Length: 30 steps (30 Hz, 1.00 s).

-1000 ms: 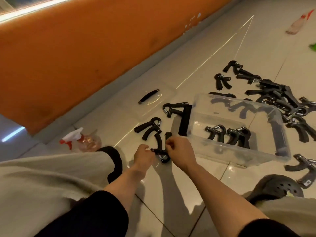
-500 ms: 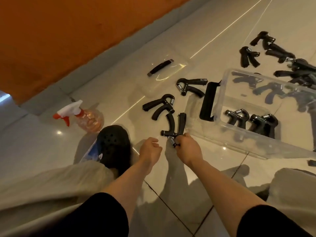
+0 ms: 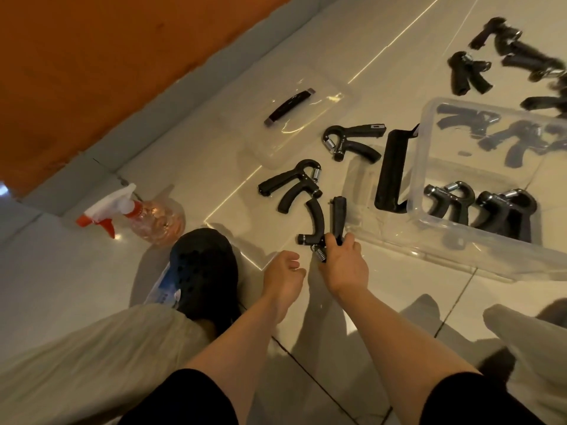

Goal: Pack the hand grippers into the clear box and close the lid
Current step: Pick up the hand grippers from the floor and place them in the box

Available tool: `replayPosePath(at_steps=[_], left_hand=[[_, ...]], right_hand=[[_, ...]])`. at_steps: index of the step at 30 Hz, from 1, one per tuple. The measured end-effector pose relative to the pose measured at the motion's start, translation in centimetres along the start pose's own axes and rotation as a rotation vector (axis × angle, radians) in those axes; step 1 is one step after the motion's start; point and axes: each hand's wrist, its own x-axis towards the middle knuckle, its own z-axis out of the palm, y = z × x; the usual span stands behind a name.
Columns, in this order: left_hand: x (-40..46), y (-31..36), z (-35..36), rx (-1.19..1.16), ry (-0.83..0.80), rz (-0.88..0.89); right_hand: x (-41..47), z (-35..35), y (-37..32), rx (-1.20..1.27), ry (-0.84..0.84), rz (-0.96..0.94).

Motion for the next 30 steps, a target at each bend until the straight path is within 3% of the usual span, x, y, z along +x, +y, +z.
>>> replayPosePath(at_steps=[5, 10, 18, 24, 27, 30], left_hand=[[-0.3, 0.4, -0.1, 0.019, 0.026, 0.022], [-1.1, 1.4, -0.5, -0.130, 0.020, 0.042], [-4.9, 6.0, -3.5, -0.307, 0.015, 0.256], [-8.6, 11.4, -6.4, 0.058, -0.060, 0.485], [-10.9, 15.1, -6.4, 0.357, -0.150, 0.636], [-13.2, 18.1, -5.0, 0.476, -0.193, 0.745]], right_hand=[[-0.6, -0.2, 0.5, 0.071, -0.005, -0.046], [-2.4, -2.1, -0.6, 0.266, 0.048, -0.137], [-5.5, -7.7, -2.5, 0.389, 0.168, -0.360], [-7.5, -14.9, -2.1, 0.146, 0.528, -0.474], [-7.9, -18.6, -0.7, -0.071, 0.546, -0.454], [-8.8, -21.9, 1.4, -0.165, 0.556, -0.397]])
